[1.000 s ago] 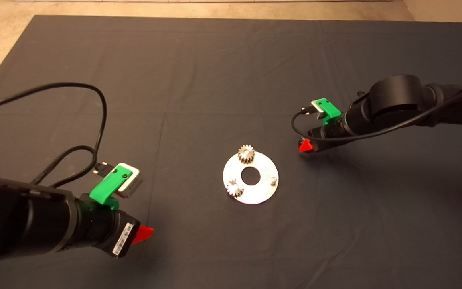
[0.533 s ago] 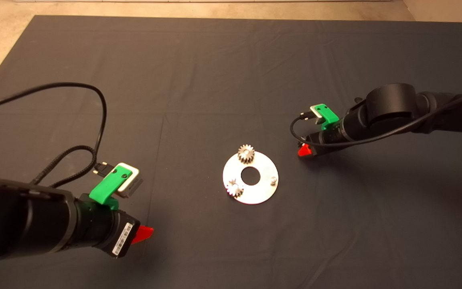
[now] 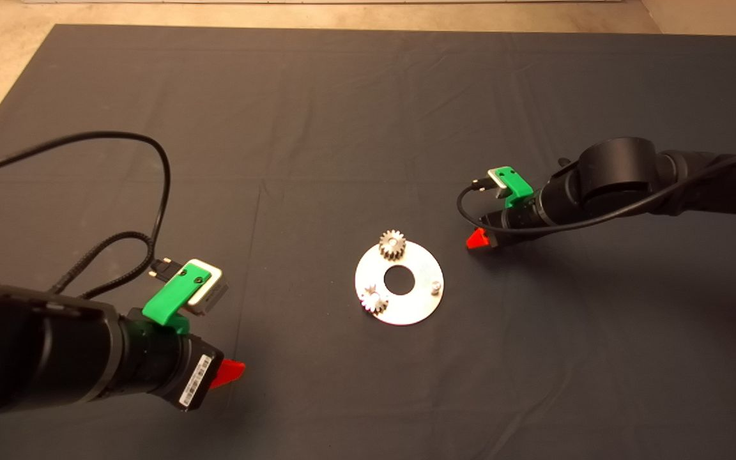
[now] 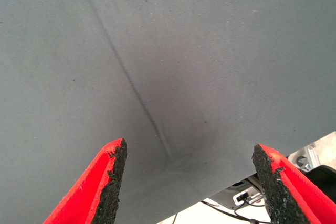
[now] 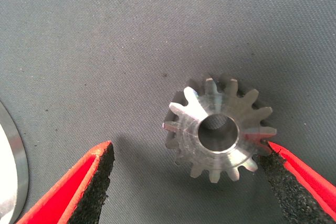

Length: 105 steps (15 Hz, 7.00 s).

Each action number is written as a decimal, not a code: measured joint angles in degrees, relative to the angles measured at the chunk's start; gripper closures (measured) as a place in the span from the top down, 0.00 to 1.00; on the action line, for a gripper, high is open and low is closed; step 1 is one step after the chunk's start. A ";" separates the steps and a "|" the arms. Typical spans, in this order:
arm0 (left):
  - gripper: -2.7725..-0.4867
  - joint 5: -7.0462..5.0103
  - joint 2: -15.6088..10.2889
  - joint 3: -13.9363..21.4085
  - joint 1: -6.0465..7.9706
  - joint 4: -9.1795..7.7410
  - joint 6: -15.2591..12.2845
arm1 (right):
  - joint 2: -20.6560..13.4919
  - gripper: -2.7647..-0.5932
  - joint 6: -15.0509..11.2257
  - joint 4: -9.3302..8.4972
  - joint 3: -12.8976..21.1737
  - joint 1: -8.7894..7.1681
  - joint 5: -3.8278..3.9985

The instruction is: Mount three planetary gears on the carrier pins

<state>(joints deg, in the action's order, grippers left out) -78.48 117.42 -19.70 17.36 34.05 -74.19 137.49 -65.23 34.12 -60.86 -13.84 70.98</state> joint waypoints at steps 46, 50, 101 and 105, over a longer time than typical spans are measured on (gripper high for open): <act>0.51 5.47 -5.13 0.00 0.00 0.01 0.13 | 0.74 0.38 5.42 4.81 -0.17 -1.38 2.56; 0.51 5.91 -5.21 0.00 0.00 0.01 0.13 | 0.77 0.38 5.45 4.79 -0.17 -1.27 2.73; 0.51 7.26 -5.02 0.00 2.21 -0.01 0.19 | -2.01 0.16 -4.00 -2.57 16.76 -5.29 9.08; 0.51 7.54 -5.02 0.00 2.21 -0.01 0.18 | -2.10 0.16 -9.81 -2.65 24.69 -7.49 9.07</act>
<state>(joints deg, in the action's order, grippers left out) -70.94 112.40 -19.70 19.57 34.04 -74.01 135.39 -75.04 31.48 -36.17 -21.33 80.04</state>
